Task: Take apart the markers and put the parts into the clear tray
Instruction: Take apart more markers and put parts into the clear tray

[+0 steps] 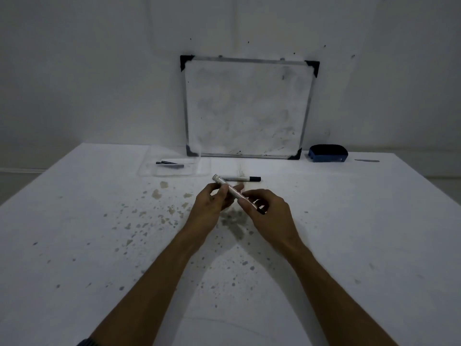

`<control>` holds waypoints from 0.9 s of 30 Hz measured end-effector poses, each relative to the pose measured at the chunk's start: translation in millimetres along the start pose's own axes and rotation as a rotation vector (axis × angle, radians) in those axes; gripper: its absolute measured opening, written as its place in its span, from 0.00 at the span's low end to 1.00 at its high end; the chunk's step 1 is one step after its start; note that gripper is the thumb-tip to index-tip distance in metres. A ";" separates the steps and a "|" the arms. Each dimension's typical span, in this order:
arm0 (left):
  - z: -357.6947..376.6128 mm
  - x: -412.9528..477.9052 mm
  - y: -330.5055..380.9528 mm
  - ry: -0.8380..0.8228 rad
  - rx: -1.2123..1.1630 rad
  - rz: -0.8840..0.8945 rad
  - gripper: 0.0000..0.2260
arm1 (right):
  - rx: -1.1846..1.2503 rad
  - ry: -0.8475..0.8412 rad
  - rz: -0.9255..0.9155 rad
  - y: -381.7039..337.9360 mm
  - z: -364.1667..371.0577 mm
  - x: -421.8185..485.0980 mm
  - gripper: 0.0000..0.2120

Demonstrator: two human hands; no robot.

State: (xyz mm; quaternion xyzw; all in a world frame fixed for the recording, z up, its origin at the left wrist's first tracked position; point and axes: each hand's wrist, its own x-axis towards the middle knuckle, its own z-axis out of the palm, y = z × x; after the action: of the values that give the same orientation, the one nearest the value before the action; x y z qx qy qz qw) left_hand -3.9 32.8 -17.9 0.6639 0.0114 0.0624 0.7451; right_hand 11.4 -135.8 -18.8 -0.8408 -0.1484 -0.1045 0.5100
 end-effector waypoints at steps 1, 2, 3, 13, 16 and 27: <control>1.1 0.1 -0.5 -0.004 0.015 -0.005 0.16 | -0.040 -0.014 -0.015 1.9 0.1 1.1 0.15; 2.4 0.2 -0.5 -0.004 0.033 -0.008 0.16 | -0.073 -0.029 -0.031 3.4 0.0 2.8 0.14; 3.0 1.3 -0.5 0.002 0.067 -0.006 0.16 | -0.097 -0.038 -0.040 5.2 -0.3 6.0 0.13; -48.6 27.1 -36.9 0.133 1.154 0.185 0.25 | -0.511 -0.053 -0.069 14.5 1.1 121.7 0.13; -46.8 32.8 -40.4 0.155 1.181 0.225 0.24 | -0.575 -0.165 0.005 18.5 13.2 149.6 0.12; -48.9 34.0 -43.1 0.160 1.213 0.218 0.26 | -0.426 -0.251 0.150 24.2 24.5 160.1 0.13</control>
State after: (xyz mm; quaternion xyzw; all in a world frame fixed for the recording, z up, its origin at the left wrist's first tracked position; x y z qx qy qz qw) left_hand 28.3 80.0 -64.2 0.9596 0.0329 0.1701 0.2216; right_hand 170.2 -101.6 2.3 -0.9443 -0.1225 0.0096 0.3052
